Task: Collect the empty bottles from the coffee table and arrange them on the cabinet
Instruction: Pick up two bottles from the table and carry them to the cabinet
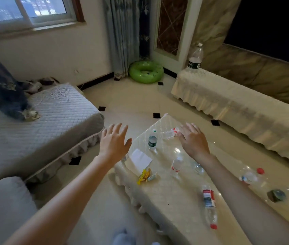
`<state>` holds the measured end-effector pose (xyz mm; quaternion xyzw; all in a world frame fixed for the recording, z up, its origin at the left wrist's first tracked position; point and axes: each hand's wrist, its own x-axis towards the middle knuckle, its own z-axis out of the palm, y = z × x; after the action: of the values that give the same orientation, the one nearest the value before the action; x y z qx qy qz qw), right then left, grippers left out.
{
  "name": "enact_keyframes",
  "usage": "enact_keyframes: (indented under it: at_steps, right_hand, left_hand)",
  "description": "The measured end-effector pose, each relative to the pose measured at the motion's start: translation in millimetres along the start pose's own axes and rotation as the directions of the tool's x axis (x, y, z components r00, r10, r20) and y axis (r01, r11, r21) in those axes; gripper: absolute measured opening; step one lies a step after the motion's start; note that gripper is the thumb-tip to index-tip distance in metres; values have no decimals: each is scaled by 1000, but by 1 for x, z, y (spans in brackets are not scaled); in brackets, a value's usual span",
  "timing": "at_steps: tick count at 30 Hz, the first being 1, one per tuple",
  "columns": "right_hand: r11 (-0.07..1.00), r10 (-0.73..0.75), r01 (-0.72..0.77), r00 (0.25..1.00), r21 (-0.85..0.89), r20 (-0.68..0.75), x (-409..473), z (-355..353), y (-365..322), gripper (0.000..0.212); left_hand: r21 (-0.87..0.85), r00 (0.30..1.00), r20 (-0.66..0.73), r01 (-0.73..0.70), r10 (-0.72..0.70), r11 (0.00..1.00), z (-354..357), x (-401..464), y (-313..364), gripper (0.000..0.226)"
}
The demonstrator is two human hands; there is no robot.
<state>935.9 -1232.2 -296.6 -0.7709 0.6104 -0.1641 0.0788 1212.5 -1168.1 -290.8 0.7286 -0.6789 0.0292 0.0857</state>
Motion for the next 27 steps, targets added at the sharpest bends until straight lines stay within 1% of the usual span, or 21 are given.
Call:
enact_keyframes:
  at_steps: [5, 8, 11, 16, 22, 27]
  right_hand:
    - [993, 120, -119, 992, 17, -44, 2, 20, -3, 42]
    - [978, 206, -206, 978, -1, -36, 0, 31, 3, 41]
    - [967, 253, -255, 965, -18, -61, 0, 42, 14, 37]
    - [948, 318, -317, 945, 25, -72, 8, 66, 37, 30]
    - [932, 349, -348, 937, 102, 9, 22, 109, 65, 39]
    - [858, 463, -473, 881, 199, 98, 26, 147, 79, 48]
  left_hand:
    - [-30, 986, 76, -149, 151, 988, 25, 43, -18, 57]
    - [-9, 960, 116, -255, 254, 967, 41, 65, -18, 57]
    - [-42, 933, 160, -318, 321, 947, 60, 86, -11, 58]
    - [-78, 898, 219, -373, 381, 925, 97, 128, 5, 59]
    - [-62, 860, 289, -422, 421, 904, 144, 173, 14, 59]
    - [-156, 847, 316, -397, 427, 904, 186, 196, 22, 62]
